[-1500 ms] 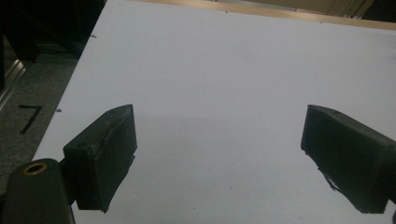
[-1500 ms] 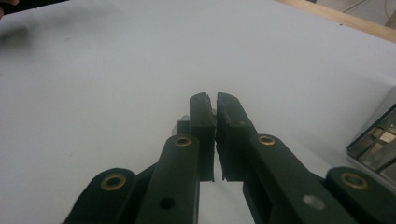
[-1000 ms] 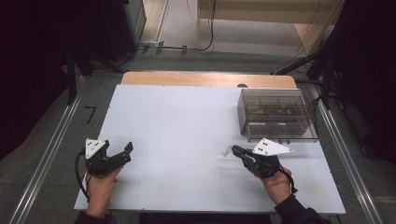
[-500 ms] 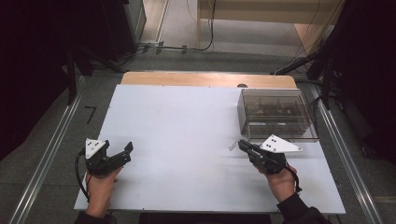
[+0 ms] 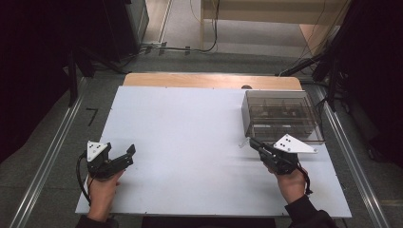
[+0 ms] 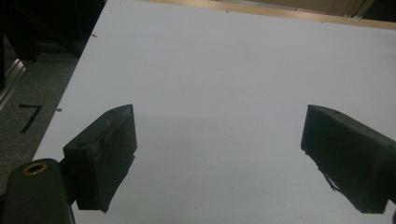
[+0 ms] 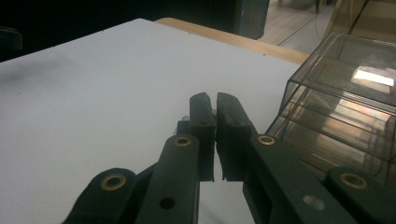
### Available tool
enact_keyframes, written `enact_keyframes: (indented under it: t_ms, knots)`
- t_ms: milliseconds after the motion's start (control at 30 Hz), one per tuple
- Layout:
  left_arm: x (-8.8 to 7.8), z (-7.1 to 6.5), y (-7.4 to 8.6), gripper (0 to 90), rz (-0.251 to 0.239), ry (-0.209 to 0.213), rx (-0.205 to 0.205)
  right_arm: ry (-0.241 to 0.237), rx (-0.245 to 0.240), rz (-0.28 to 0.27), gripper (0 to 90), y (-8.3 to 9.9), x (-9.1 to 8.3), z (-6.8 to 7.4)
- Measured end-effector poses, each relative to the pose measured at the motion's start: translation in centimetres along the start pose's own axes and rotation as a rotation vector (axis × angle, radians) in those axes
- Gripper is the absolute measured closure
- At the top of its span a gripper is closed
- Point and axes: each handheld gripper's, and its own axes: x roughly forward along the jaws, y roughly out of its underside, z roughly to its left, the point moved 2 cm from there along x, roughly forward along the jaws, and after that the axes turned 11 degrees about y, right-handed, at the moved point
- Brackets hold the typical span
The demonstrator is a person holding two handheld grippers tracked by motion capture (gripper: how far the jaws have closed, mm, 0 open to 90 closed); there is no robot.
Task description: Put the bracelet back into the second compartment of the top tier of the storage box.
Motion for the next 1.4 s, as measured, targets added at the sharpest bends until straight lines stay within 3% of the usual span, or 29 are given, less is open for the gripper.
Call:
enact_keyframes:
  t_ms: [1400]
  knots:
    - [0.0,0.0,0.0,11.0,0.005,-0.001,0.003,0.073,0.073,-0.077,83.3,-0.6,-1.3,-2.5]
